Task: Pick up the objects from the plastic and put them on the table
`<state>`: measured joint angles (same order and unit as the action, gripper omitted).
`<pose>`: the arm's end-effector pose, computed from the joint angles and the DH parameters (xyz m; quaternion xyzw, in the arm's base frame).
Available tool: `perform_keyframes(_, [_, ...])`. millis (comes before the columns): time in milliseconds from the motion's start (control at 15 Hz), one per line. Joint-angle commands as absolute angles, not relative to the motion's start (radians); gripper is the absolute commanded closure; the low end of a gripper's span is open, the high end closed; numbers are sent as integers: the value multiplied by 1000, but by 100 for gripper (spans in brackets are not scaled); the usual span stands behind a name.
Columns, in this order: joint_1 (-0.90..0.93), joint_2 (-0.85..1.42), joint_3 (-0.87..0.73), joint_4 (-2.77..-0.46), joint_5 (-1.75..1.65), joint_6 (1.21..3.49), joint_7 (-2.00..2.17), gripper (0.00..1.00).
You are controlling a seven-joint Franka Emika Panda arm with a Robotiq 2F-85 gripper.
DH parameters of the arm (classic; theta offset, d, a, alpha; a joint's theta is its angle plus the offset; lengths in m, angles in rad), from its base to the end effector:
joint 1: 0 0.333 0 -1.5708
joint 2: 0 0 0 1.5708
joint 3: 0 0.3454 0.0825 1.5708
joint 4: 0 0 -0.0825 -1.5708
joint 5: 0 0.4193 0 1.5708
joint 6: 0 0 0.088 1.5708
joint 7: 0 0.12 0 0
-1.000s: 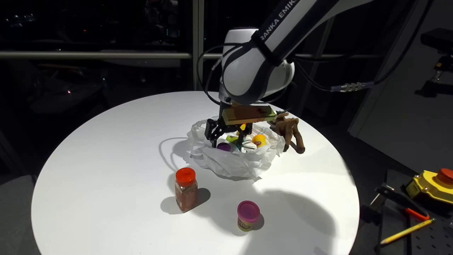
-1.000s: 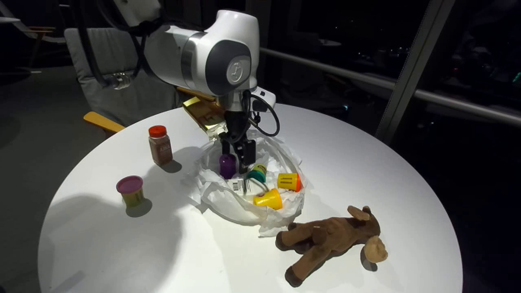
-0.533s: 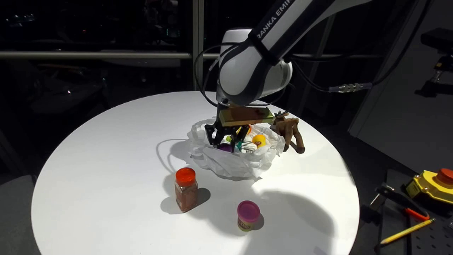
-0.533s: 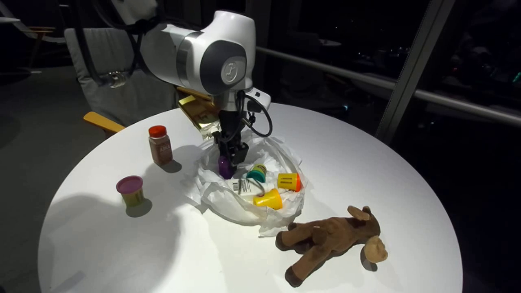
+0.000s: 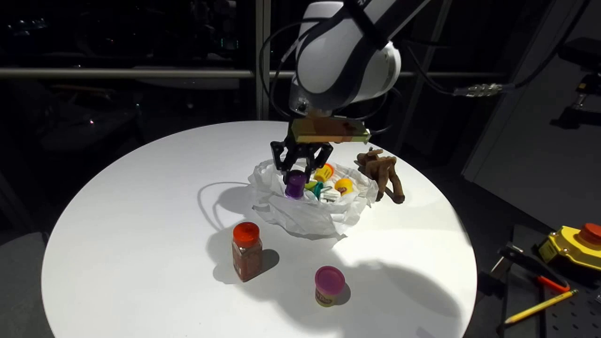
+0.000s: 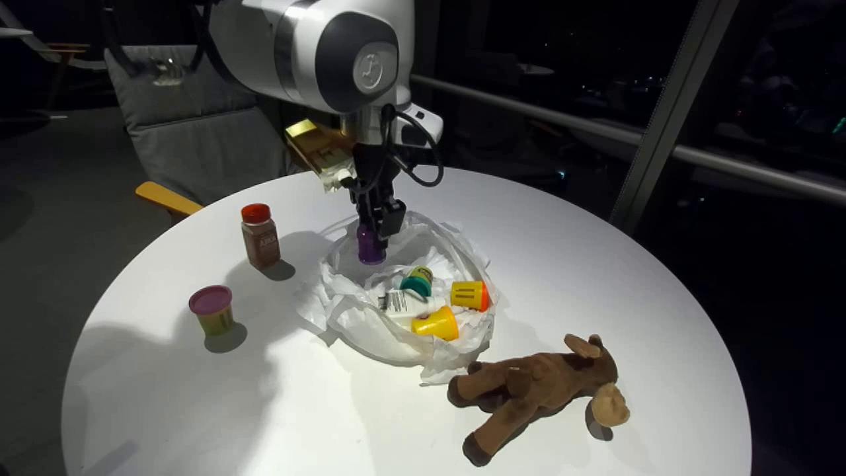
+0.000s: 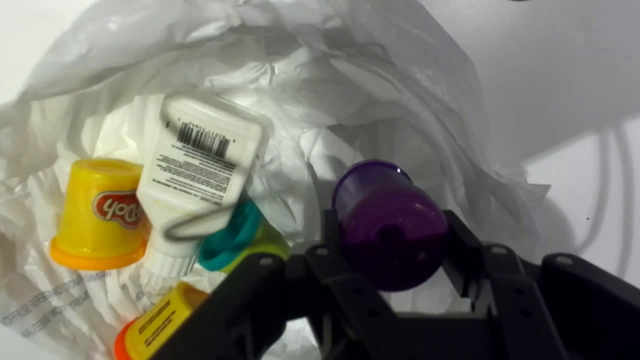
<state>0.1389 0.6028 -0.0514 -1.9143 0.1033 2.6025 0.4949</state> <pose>0.6713 0.0587 0.1673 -0.9699 0.2391 -0.0376 0.0259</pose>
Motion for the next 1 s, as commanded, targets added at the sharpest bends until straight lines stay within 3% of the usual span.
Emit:
perform_keyframes(0, [147,413,-62,-2087,116,2608,497,75])
perform_keyframes(933, [126,293,-53,-2491,102,2706,458,75])
